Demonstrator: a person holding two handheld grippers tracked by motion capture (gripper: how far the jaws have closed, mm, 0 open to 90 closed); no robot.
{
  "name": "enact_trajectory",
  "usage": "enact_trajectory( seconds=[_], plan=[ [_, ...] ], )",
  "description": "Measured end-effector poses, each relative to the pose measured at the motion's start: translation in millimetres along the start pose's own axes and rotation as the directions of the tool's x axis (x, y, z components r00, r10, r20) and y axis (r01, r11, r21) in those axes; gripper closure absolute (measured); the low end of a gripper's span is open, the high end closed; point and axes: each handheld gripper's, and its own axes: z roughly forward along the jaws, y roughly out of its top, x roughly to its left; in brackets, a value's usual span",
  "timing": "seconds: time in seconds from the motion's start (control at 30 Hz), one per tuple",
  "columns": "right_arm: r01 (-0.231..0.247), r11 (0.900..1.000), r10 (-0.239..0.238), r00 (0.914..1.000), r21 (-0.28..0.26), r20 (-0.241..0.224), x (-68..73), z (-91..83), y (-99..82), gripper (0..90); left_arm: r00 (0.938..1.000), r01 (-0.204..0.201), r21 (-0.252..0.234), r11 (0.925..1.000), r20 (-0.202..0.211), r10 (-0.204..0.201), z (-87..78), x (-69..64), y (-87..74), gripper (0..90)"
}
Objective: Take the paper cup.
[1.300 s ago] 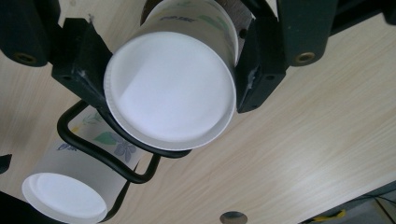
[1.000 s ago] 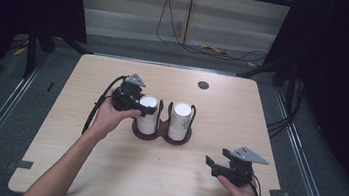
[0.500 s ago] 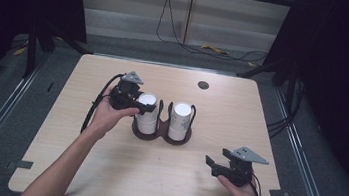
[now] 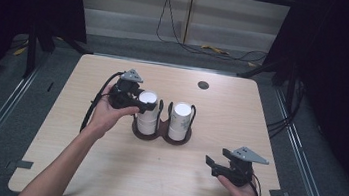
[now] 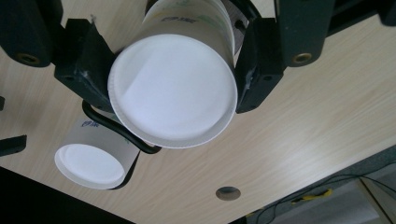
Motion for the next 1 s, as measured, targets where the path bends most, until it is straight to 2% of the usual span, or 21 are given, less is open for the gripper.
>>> enact_trajectory(
  seconds=[0.17,0.53,0.87,1.0],
  plan=[
    [0.001,1.0000,-0.001,1.0000,0.000,-0.002,0.1,0.2,0.0,27.7,0.9999,-0.016,-0.016,0.9997,0.001,0.016,-4.9,-2.3,2.9,34.7],
    [-0.001,1.0000,0.001,1.0000,0.002,-0.004,0.4,0.3,0.0,27.7,0.9999,0.005,-0.051,0.9987,0.010,-0.005,-13.3,1.3,4.5,34.9],
    [0.000,1.0000,0.000,1.0000,0.001,-0.009,0.7,1.0,-0.1,27.5,0.9999,-0.001,-0.083,0.9966,0.012,0.002,-19.2,-2.3,9.0,35.3],
    [-0.002,1.0000,0.002,1.0000,0.000,-0.009,0.6,0.8,0.0,27.5,1.0000,-0.003,-0.098,0.9951,-0.002,0.003,-22.1,-2.0,10.4,35.3]
  ],
)
